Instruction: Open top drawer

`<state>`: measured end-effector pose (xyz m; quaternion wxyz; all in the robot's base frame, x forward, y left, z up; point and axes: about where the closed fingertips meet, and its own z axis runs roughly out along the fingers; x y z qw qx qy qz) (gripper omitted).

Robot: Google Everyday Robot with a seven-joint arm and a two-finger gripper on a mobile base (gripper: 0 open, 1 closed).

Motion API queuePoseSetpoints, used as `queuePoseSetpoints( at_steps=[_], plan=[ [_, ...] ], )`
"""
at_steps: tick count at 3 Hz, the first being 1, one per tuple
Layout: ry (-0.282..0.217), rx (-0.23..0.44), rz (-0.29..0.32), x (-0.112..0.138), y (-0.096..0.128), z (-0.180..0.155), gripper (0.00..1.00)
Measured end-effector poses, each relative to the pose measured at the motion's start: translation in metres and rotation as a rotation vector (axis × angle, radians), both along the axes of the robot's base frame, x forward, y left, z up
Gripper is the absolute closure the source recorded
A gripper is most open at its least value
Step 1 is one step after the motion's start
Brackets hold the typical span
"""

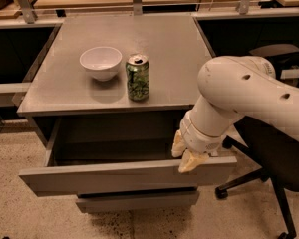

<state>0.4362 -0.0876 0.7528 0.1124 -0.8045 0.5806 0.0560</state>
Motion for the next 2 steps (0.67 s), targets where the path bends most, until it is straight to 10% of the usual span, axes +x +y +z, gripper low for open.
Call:
queuePoseSetpoints(
  at_steps=[2],
  plan=[
    [-0.041, -0.021, -0.083, 0.055, -0.014, -0.015, 1.00]
  ],
)
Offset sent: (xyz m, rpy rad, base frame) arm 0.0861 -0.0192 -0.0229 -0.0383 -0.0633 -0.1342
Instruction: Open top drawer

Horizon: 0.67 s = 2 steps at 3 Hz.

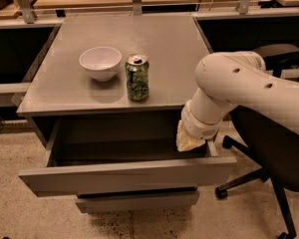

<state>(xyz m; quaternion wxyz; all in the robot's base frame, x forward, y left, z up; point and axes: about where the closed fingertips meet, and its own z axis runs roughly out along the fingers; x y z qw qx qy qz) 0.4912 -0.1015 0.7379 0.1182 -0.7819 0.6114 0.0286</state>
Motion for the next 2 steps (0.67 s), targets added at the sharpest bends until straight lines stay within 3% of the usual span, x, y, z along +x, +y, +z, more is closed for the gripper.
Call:
queuePoseSetpoints(
  at_steps=[1, 2],
  plan=[
    [-0.004, 0.038, -0.010, 0.0144, 0.0032, -0.0088, 1.00],
    [0.008, 0.032, 0.000, 0.0159, 0.0084, -0.0169, 1.00]
  ],
)
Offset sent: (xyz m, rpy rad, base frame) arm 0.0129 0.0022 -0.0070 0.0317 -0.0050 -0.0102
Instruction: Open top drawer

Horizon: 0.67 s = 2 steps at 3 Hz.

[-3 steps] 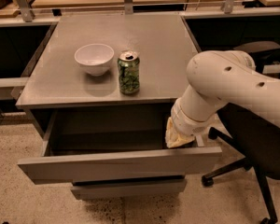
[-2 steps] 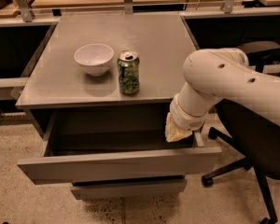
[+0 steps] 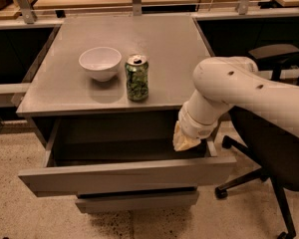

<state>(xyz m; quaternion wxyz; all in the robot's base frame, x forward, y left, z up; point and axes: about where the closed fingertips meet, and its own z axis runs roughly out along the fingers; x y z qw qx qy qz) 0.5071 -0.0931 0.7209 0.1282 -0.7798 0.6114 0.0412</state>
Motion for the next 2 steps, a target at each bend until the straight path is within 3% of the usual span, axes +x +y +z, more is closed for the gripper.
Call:
queuePoseSetpoints(
  at_steps=[1, 2],
  plan=[
    [0.017, -0.011, 0.011, 0.003, 0.006, -0.012, 1.00],
    [0.074, -0.032, 0.008, 0.002, 0.011, -0.037, 1.00]
  ],
)
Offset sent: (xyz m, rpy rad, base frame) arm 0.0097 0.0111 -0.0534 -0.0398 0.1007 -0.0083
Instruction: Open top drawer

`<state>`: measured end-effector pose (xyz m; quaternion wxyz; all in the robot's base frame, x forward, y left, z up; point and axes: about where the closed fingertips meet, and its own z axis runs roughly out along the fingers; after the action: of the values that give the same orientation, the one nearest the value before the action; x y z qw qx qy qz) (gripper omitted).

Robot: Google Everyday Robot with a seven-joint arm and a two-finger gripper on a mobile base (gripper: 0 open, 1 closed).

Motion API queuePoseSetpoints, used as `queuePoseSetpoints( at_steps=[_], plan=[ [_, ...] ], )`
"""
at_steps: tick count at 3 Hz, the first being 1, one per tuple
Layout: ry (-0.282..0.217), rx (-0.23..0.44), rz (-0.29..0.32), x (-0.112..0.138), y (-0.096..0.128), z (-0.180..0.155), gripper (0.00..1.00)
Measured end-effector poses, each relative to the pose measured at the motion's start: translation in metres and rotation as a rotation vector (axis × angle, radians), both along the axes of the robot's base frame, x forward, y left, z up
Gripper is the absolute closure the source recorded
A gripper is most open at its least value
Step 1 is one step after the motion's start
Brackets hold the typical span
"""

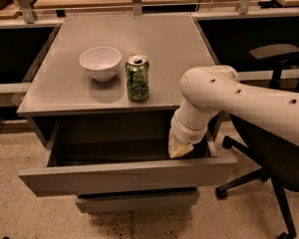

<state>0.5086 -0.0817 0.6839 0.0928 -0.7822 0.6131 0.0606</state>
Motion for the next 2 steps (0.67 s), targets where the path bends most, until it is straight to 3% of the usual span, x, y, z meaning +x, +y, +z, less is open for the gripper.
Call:
queuePoseSetpoints(
  at_steps=[1, 2],
  plan=[
    [0.040, -0.016, 0.010, -0.0092, 0.0050, -0.0131, 1.00],
    [0.043, -0.017, 0.012, -0.0105, 0.0052, -0.0125, 1.00]
  ],
)
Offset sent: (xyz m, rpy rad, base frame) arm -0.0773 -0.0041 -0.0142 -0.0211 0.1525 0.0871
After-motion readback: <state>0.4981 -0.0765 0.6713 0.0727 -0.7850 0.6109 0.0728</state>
